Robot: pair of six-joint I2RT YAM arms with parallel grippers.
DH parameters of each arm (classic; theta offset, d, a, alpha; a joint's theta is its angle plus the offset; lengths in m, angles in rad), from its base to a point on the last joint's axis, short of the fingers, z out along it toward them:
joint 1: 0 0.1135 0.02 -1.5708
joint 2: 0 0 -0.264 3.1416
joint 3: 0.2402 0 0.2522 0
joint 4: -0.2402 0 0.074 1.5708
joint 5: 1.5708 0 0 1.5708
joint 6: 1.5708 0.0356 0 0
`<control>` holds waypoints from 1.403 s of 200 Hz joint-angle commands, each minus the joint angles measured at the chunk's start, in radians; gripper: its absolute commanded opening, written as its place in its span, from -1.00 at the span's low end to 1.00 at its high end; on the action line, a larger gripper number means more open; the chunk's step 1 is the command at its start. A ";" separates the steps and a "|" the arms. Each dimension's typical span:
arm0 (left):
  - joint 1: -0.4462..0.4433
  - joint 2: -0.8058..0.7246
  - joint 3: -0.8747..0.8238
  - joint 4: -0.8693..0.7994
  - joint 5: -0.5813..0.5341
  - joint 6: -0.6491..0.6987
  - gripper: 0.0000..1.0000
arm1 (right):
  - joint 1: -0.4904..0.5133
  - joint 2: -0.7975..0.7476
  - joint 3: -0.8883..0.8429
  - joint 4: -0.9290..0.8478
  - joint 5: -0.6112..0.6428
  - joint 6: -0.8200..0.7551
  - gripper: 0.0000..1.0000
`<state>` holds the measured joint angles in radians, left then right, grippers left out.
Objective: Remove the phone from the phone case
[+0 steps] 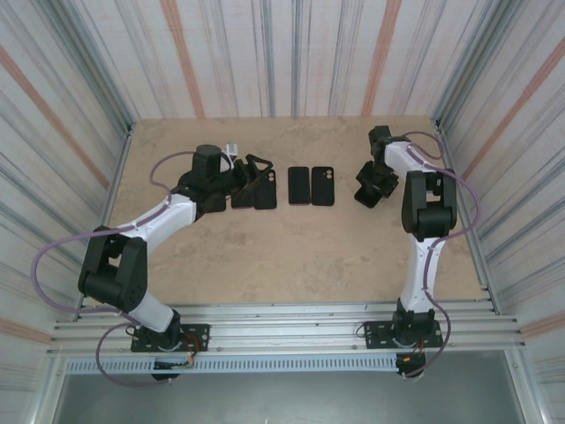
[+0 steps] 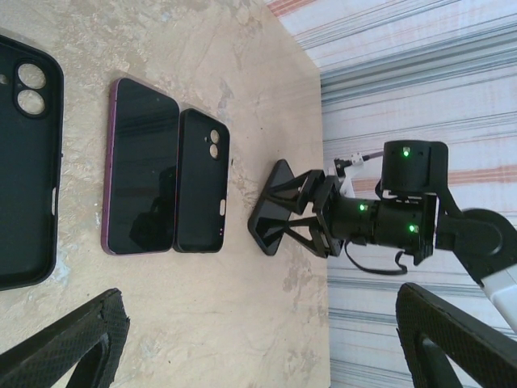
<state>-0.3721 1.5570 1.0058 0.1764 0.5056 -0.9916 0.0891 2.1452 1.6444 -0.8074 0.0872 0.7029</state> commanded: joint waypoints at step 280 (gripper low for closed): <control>-0.336 0.252 0.409 -0.161 0.078 0.360 0.30 | 0.237 -1.038 -0.857 0.581 -0.487 -0.418 0.29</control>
<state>-0.6903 1.7802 1.3518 0.0914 0.5831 -0.7063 0.3168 1.1400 0.7925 -0.2680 -0.3492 0.3050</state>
